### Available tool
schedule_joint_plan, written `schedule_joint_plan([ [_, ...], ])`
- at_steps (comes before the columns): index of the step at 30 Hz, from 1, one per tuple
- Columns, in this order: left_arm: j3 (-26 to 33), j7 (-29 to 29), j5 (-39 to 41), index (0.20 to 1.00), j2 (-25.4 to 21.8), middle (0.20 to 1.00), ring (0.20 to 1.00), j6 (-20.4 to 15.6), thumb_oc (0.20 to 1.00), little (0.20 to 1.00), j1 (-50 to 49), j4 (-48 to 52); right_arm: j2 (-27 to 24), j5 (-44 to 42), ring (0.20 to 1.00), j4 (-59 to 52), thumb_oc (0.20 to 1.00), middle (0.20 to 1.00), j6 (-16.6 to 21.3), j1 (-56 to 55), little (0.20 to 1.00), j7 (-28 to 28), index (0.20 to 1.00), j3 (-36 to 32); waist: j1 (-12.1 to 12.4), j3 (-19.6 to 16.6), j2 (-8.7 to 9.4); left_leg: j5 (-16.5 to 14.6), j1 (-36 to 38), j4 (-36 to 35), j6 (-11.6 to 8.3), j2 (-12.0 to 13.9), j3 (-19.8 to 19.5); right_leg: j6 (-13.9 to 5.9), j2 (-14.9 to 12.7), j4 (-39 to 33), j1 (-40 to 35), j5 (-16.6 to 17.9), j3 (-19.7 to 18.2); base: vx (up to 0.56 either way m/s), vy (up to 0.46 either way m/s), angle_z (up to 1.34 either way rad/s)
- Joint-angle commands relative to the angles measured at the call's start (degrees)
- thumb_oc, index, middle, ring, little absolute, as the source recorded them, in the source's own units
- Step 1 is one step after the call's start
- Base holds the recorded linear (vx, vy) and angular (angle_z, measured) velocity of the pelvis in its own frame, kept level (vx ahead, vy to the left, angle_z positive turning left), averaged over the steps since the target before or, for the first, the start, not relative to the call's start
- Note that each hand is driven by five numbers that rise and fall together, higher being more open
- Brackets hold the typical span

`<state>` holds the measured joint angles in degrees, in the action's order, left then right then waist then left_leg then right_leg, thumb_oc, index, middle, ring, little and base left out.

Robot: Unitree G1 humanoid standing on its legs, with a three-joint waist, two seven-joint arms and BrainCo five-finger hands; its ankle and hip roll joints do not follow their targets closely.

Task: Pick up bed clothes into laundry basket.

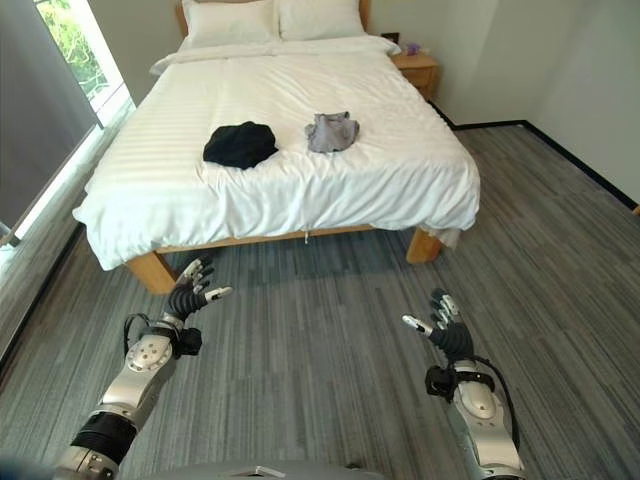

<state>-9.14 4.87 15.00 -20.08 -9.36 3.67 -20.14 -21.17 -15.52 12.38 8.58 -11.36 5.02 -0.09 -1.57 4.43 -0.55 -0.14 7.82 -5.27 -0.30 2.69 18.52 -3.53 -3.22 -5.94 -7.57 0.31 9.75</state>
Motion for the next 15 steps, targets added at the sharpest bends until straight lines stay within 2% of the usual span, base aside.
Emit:
schedule_joint_plan([
  [1,3.52,2.46,1.87,1.000,-0.71,1.000,1.000,-3.38,1.000,1.000,2.88,-4.17,1.87,1.50,1.000,0.50,1.000,1.000,3.41,2.88,1.000,0.93,1.000,-0.23,-0.66,-0.65,2.84,1.23,-1.52,0.27,-2.37,0.99,-2.73,-5.44,-6.49,1.21,1.57,2.59,1.67,0.00,0.063,-0.01],
  [5,4.44,4.33,3.46,1.000,-0.15,1.000,1.000,-3.39,1.000,1.000,3.18,-3.15,0.68,5.15,1.000,-1.70,1.000,1.000,3.04,4.59,1.000,2.28,1.000,1.17,-0.39,0.75,2.50,0.86,-2.59,0.27,-1.08,-0.48,-2.98,-6.13,-8.29,5.27,4.07,2.05,0.89,-0.02,0.112,-0.01],
  [8,4.12,4.56,1.73,1.000,-1.19,1.000,1.000,-3.10,1.000,1.000,3.62,-1.85,0.16,5.35,1.000,-2.38,1.000,1.000,2.93,6.03,1.000,2.64,1.000,1.45,-0.11,2.75,1.74,-0.60,-3.18,1.62,0.62,-1.66,-3.30,-6.57,-9.98,14.17,8.58,0.53,-0.45,-0.02,0.183,-0.03],
  [12,3.93,4.81,-0.11,1.000,-2.19,1.000,1.000,-2.38,1.000,1.000,3.83,-0.89,0.05,5.88,1.000,-4.41,1.000,1.000,2.72,6.75,1.000,2.11,1.000,2.57,-0.46,6.53,0.97,-3.98,-2.44,5.11,3.48,-3.31,-3.02,-7.21,-12.38,34.72,17.53,4.67,-1.41,0.04,0.185,-0.06],
  [14,3.92,4.99,0.24,1.000,-2.14,1.000,1.000,-2.41,1.000,1.000,3.97,-1.11,0.27,5.54,1.000,-4.15,1.000,1.000,2.70,6.89,1.000,2.07,1.000,2.81,-0.61,7.21,0.55,-4.41,-2.26,5.60,3.68,-3.13,-2.97,-7.12,-12.28,37.40,19.73,5.60,-1.27,0.09,0.065,0.03],
  [15,4.17,5.24,0.55,1.000,-2.09,1.000,1.000,-2.32,1.000,1.000,3.94,-0.83,0.42,5.50,1.000,-4.29,1.000,1.000,2.64,6.90,1.000,2.10,1.000,2.91,-0.78,7.63,0.48,-5.05,-1.70,5.76,3.67,-3.18,-2.58,-7.17,-13.56,37.59,21.14,6.23,-0.17,0.27,-0.035,0.01],
])
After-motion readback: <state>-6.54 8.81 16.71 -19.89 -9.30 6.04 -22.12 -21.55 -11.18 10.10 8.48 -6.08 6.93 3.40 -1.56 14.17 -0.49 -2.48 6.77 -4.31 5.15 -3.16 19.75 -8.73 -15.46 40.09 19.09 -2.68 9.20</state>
